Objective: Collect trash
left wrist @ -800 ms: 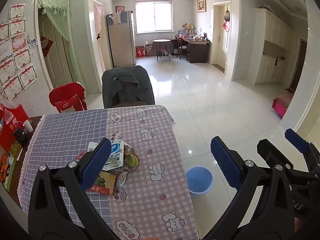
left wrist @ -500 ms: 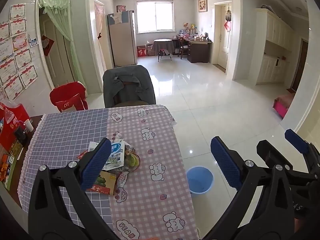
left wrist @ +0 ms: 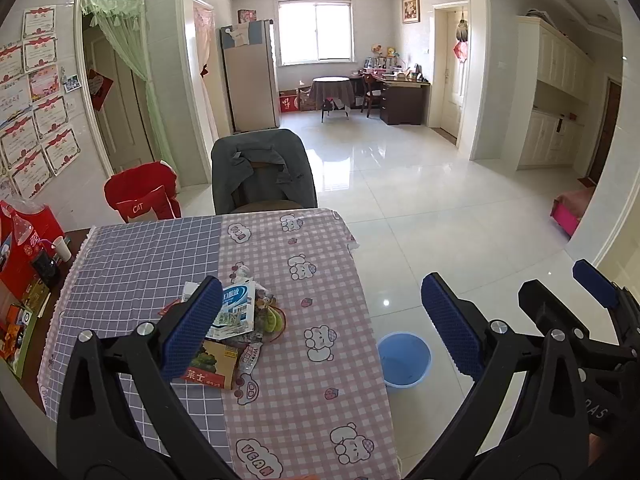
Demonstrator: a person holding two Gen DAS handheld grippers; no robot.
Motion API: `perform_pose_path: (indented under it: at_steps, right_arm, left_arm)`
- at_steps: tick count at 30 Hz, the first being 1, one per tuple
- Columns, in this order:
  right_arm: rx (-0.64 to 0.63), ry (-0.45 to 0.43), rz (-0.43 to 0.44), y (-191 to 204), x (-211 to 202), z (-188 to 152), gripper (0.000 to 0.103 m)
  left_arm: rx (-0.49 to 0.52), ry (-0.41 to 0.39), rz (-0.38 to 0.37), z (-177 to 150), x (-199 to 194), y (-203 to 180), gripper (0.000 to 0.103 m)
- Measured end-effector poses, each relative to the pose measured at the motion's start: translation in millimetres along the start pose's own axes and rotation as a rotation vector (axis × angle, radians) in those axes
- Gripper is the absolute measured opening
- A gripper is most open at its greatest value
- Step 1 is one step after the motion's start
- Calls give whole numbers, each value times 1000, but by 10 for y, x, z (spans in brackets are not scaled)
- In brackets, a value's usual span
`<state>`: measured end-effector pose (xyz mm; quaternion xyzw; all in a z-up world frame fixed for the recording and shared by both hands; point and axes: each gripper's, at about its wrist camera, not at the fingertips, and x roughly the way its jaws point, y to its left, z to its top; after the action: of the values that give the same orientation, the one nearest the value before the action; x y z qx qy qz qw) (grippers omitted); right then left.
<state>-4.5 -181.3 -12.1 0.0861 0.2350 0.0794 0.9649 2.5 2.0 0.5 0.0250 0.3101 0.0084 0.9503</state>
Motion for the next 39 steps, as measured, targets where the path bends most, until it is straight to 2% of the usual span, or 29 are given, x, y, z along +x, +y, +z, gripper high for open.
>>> perform_pose_path:
  at_steps: [39]
  right_arm:
    - [-2,14,9,32,117,-38,99]
  left_arm:
    - [0,1,1,-15,15,24,98]
